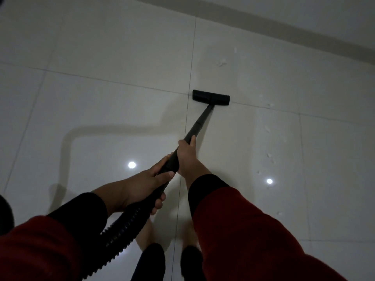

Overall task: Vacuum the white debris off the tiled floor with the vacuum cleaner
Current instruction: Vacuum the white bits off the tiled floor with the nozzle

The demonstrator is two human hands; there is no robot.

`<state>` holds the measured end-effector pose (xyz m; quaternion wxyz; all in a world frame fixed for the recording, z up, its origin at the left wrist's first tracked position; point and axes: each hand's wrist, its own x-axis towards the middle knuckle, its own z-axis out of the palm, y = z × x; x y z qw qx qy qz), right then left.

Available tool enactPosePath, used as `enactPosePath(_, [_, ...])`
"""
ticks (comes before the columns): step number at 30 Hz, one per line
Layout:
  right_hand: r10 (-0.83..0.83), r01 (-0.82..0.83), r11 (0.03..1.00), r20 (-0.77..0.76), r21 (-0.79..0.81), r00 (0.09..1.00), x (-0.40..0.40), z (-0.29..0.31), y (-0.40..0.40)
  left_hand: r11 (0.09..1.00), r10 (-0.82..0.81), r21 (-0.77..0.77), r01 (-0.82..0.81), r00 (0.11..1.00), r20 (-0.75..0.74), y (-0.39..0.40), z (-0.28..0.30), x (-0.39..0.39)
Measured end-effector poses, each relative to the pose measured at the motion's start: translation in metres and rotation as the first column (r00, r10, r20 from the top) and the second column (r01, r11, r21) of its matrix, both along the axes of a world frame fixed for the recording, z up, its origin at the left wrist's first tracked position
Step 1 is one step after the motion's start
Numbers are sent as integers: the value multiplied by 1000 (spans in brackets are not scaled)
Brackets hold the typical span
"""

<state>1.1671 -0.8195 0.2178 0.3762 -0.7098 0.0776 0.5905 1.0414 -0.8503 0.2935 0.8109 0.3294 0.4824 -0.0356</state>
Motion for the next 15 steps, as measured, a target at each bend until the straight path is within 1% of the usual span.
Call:
enactPosePath(6, [10,-9,1000,-20,28,1000,35,-18,66,999,30,-23,-30,999,-25,64,-17,33])
enactPosePath(11, [92,-92,996,3,9,996,74,-18,128,997,68,-45,-69,998,-15,119,-20,71])
enactPosePath(15, [119,-119,993,-2,8,993,105,-17,173,992,116,-52,-117,993,-13,160,-17,103])
